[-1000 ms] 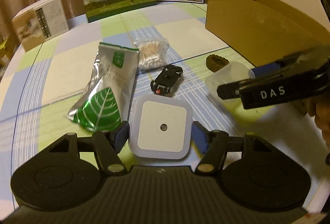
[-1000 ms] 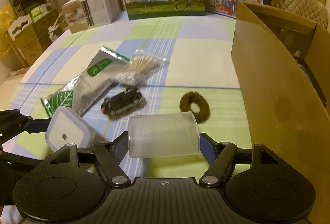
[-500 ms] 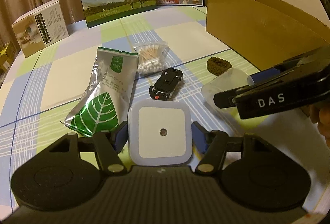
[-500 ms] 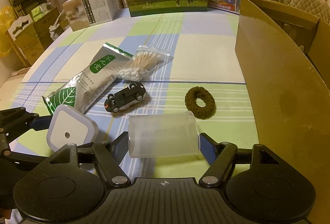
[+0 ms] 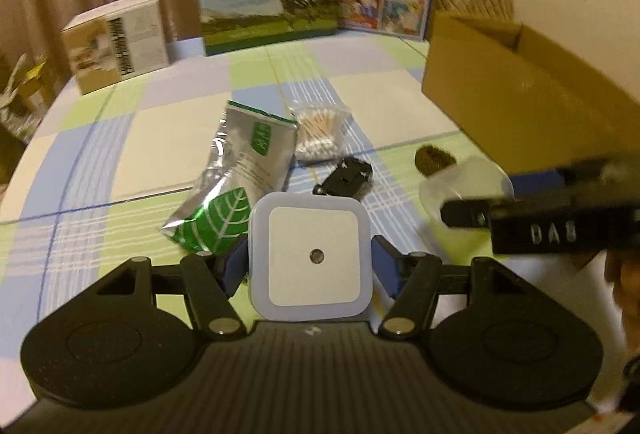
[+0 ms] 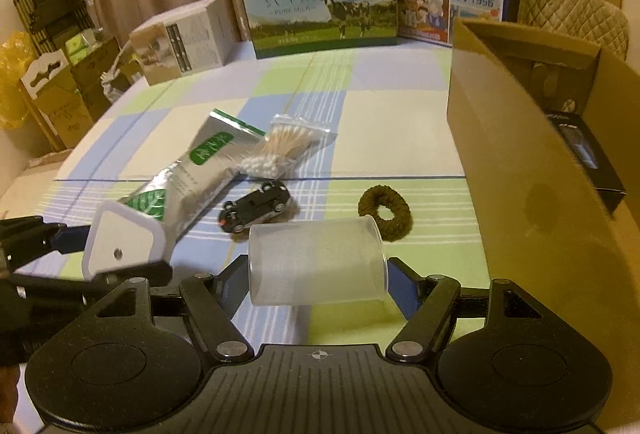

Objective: Organize objects
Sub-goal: 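Carry the night light and cup into the cardboard box with both tools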

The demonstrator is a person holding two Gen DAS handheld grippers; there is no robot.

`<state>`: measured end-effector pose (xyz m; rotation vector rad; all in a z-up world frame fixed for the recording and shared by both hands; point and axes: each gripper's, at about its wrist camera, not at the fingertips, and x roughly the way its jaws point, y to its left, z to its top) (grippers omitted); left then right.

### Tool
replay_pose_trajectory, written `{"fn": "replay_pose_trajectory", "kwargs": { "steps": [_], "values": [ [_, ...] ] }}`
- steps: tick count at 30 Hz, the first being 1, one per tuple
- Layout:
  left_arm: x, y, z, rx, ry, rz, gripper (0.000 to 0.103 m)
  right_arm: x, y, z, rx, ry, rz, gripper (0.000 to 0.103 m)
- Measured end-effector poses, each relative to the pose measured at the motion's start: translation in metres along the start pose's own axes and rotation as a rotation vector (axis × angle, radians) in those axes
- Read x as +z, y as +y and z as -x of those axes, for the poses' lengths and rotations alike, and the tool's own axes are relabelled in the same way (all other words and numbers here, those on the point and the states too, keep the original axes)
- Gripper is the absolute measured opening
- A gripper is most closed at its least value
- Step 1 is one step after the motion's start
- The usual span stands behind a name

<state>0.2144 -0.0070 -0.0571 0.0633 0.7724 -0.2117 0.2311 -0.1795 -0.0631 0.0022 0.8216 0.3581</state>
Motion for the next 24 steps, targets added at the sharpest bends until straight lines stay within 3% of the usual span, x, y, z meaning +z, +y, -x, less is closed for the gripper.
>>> {"fn": "replay_pose_trajectory", "kwargs": {
  "steps": [4,11,24],
  "values": [
    [0.003,-0.003,0.033,0.017,-0.014,0.073,0.060,-0.003,0.007,0.034,0.007,-0.029,-0.019,0.069],
    [0.002,-0.014,0.090,0.046,-0.052,0.115,0.060,-0.009,0.014,0.099,0.008,-0.087,-0.044,0.069],
    [-0.017,-0.035,0.154,0.000,-0.057,0.161,0.060,-0.034,0.008,0.173,-0.031,-0.129,-0.084,0.069]
  ]
}}
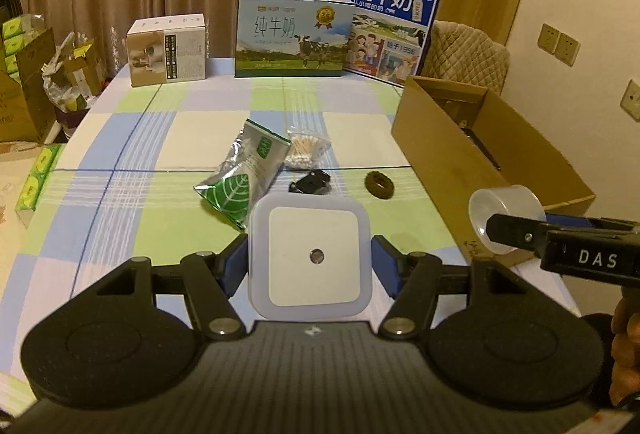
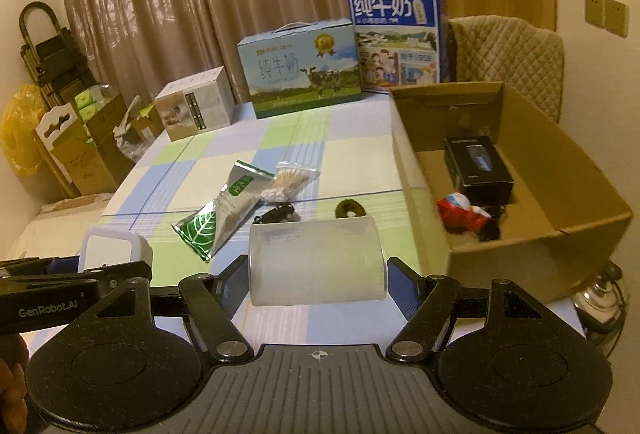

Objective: Organize objects
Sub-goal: 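Carry the night light and cup into the cardboard box with both tools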

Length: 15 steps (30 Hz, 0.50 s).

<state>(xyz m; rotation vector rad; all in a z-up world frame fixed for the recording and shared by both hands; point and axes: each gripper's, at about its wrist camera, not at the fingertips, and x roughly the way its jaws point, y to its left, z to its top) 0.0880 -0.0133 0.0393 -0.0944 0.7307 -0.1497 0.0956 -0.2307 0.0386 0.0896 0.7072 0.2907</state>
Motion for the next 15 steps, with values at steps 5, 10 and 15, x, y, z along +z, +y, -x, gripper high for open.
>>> {"fn": "replay_pose_trajectory", "kwargs": {
  "steps": [5,10,15],
  "values": [
    [-0.004,-0.006,0.013,-0.010,-0.004,0.008,0.060,-0.005,-0.002,0.014,-0.003,-0.008,-0.001,0.069],
    [-0.006,-0.012,0.022,-0.013,-0.008,0.007,0.060,-0.007,-0.004,0.025,-0.007,-0.020,-0.001,0.069],
    [-0.006,-0.017,0.027,-0.018,-0.011,0.004,0.060,-0.008,-0.006,0.032,-0.014,-0.026,-0.002,0.069]
  ]
}}
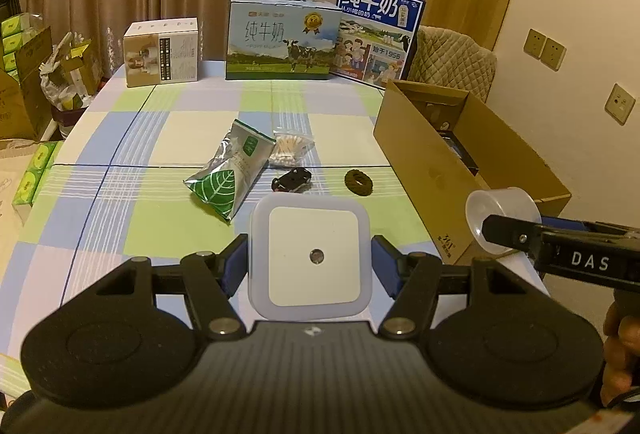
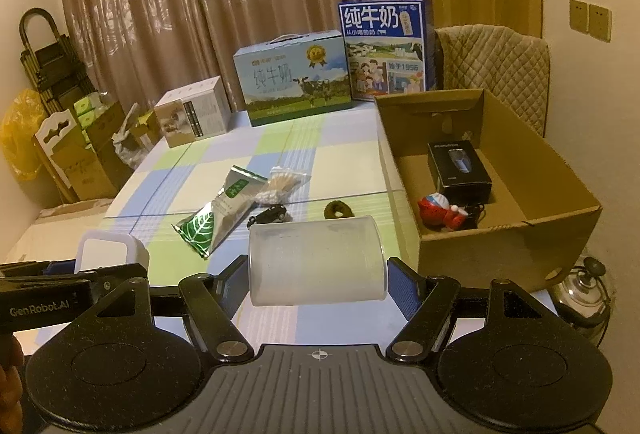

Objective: Organize objects
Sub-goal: 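Carry the night light and cup into the cardboard box with both tools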

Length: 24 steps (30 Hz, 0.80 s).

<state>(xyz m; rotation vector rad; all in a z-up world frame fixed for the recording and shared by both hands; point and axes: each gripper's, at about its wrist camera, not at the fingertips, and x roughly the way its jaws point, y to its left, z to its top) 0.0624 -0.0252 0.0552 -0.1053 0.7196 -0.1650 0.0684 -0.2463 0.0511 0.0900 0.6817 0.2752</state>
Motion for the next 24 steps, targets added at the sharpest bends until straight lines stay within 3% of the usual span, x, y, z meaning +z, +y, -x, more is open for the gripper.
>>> {"fn": "replay_pose_trajectory", "kwargs": {
  "steps": [13,24],
  "values": [
    [0.007,-0.022,-0.002,-0.046,0.001,-0.017,0.060,0.008,-0.030,0.017,-0.066,-0.041,-0.020,0.069],
    [0.037,-0.086,-0.030,-0.153,0.002,-0.077,0.060,0.034,-0.096,0.025,-0.181,-0.069,-0.030,0.069]
  ]
}}
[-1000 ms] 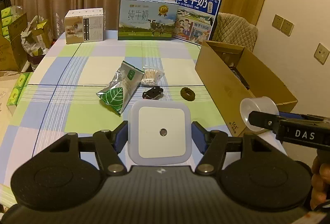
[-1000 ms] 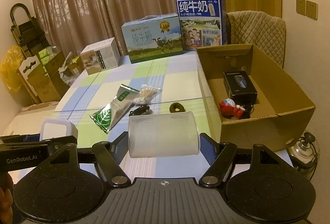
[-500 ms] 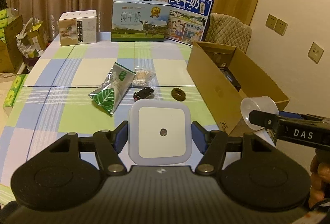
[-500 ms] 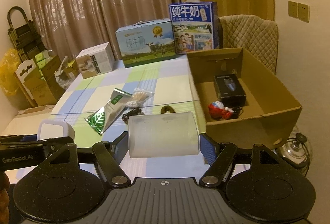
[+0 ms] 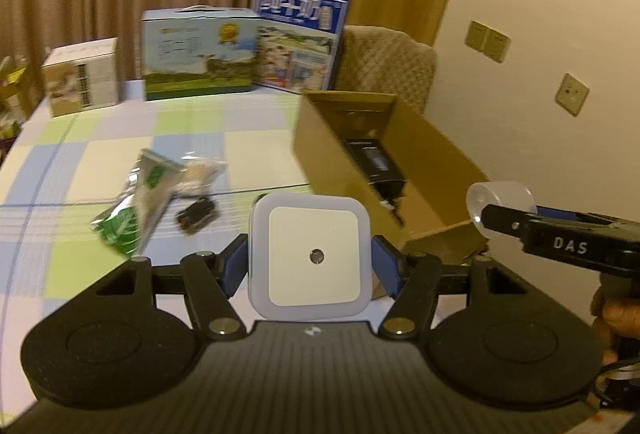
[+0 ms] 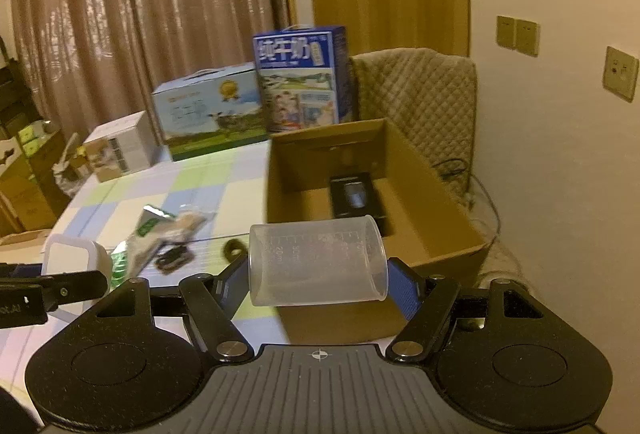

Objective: Organize objects
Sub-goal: 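Carry the night light and cup into the cardboard box with both tools, then open the left tool to drop the night light while the right tool releases the cup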

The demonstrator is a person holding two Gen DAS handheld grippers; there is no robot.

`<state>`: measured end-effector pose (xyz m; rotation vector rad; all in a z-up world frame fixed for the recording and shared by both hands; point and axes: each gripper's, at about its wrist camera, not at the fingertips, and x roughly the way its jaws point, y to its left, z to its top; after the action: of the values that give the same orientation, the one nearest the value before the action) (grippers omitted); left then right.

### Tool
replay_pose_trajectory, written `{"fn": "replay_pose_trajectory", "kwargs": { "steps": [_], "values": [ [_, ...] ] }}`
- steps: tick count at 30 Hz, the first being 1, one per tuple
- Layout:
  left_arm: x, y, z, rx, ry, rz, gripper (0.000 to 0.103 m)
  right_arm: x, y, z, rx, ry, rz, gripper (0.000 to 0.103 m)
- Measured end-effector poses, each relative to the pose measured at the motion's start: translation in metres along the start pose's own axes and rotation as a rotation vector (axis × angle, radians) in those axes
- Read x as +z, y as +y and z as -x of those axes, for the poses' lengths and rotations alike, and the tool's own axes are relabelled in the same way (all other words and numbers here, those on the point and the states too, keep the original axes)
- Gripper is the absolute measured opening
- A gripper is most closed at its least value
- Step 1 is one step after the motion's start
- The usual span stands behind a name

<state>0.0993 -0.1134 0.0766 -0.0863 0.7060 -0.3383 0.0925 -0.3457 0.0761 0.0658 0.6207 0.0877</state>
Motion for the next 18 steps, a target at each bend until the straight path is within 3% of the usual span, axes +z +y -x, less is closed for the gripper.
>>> {"fn": "replay_pose_trajectory", "kwargs": {
  "steps": [18],
  "values": [
    [0.053,-0.074,-0.075,-0.106,0.025,-0.043,0.060,0.043,-0.078,-0.038,-0.045,0.000,-0.048,0.069]
  ]
}}
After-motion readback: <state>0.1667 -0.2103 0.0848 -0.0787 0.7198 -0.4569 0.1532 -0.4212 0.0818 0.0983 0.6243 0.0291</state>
